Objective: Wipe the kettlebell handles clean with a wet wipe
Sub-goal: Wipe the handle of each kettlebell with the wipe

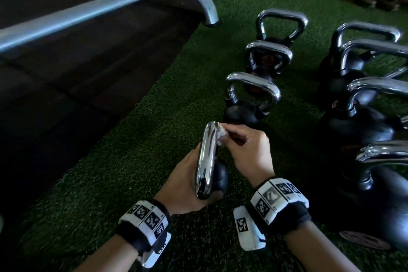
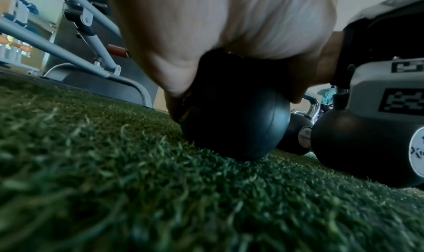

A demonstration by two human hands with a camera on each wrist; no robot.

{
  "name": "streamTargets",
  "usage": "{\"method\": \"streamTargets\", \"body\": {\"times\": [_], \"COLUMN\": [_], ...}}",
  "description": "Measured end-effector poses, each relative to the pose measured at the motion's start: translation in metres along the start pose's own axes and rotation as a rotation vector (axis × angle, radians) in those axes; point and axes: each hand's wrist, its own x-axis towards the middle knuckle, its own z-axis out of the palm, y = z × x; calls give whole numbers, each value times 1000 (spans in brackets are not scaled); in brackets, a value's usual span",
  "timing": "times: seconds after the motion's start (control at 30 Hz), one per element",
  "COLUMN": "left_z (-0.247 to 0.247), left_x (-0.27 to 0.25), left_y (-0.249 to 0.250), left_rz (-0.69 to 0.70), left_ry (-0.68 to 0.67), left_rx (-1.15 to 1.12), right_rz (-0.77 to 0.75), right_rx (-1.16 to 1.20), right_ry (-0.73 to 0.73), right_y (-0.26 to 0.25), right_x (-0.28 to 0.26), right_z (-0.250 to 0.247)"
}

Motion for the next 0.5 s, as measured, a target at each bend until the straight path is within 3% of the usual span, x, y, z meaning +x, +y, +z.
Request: {"method": "streamTargets", "body": {"times": [0.1,0.23,0.33,0.5], "left_z": [-3,-4,-6,-7], "left_x": [3,6,4,10], "left_y": [4,2,-3,-2], "left_rz": [12,61,31,-33], "left_ry": [-7,-2,-6,-25], "left_rx": [26,56,8,56], "right_rz": [36,-190,-326,-326], "right_rx": [-12,-35,-84,-121], "right_ry": [-27,80,46,-45], "right_y": [3,-12,-21,-19], "right_x": [3,1,-2,24], "right_z": [1,-3,-5,-16]}}
